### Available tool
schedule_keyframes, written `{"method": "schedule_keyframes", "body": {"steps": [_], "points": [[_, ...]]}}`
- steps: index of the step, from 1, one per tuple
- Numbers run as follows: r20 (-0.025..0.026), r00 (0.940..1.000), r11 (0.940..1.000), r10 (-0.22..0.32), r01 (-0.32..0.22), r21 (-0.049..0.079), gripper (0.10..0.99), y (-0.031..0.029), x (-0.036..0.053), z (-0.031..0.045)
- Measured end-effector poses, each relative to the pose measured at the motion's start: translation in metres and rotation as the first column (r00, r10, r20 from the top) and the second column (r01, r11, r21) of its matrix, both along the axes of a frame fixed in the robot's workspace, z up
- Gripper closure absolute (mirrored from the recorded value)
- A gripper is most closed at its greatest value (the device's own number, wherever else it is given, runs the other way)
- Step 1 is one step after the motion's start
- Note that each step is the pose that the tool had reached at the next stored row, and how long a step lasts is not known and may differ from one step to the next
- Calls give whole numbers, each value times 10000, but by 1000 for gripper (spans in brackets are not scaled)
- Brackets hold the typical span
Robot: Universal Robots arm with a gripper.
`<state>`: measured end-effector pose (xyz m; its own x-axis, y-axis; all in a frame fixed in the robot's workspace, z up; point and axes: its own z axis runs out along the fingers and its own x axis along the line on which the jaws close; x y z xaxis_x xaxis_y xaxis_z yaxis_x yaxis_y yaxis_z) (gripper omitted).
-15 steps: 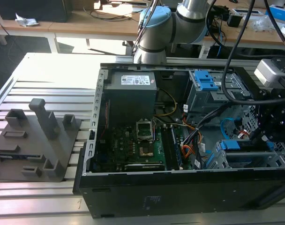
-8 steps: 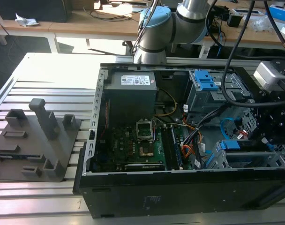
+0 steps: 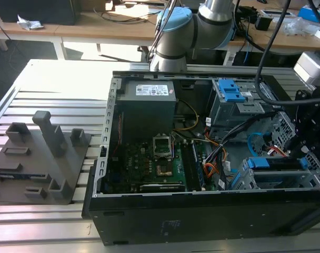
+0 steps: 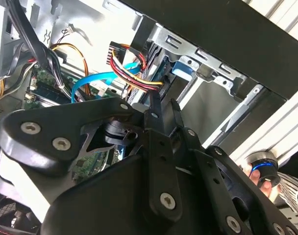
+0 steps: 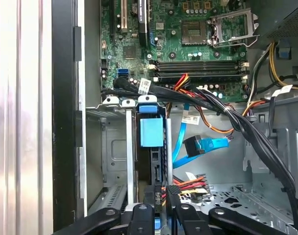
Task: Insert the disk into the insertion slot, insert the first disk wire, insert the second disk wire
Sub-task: 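Insert the first disk wire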
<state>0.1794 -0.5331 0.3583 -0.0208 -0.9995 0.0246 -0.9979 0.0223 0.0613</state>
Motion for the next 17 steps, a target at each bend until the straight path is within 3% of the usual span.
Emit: {"method": "schedule_keyframes", "body": {"steps": [5, 7, 8, 10, 12, 16, 17], "points": [[0, 10000, 10000, 0, 0, -2, 859, 29, 0, 98], [1, 10000, 10000, 0, 0, -2, 980, 41, 0, 133], [0, 10000, 10000, 0, 0, -1, 980, 46, 0, 160], [0, 10000, 10000, 0, 0, -1, 980, 57, 0, 303], [1, 10000, 10000, -1, 1, -2, 980, 60, 0, 389], [0, 10000, 10000, 0, 0, 4, 980, 60, 0, 442], [0, 10000, 10000, -1, 1, 0, 980, 60, 0, 485]]}}
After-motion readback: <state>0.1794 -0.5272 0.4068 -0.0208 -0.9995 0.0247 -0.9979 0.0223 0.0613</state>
